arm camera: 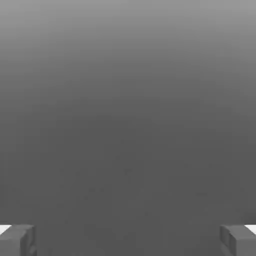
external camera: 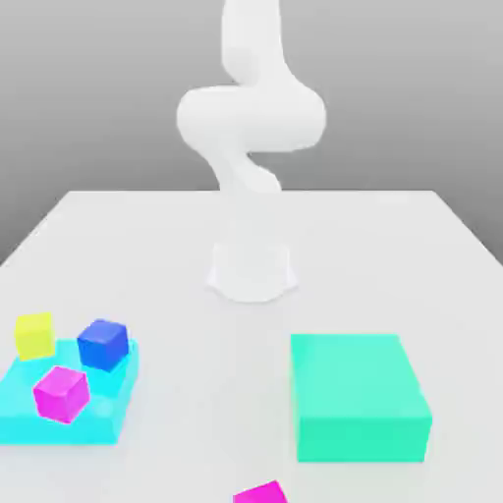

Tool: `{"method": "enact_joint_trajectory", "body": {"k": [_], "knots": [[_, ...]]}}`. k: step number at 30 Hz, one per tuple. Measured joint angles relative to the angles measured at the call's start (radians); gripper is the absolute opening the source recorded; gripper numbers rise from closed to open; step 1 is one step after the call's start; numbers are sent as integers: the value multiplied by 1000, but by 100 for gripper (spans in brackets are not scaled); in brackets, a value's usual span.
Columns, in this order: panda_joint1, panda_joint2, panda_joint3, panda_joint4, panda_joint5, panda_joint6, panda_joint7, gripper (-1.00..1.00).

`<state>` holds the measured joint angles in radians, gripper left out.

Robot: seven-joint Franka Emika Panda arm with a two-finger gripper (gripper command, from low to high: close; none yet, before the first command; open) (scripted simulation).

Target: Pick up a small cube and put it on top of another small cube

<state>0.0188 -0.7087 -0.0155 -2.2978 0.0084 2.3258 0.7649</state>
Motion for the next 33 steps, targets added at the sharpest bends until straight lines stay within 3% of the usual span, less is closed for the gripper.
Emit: {"method": "enact_joint_trajectory", "body": {"k": [15,28,33], "knots": [[82,550,-66,14,67,155,-223,0],[85,1017,-58,24,56,291,-367,0],[75,1198,-44,52,63,409,-389,0]]}}
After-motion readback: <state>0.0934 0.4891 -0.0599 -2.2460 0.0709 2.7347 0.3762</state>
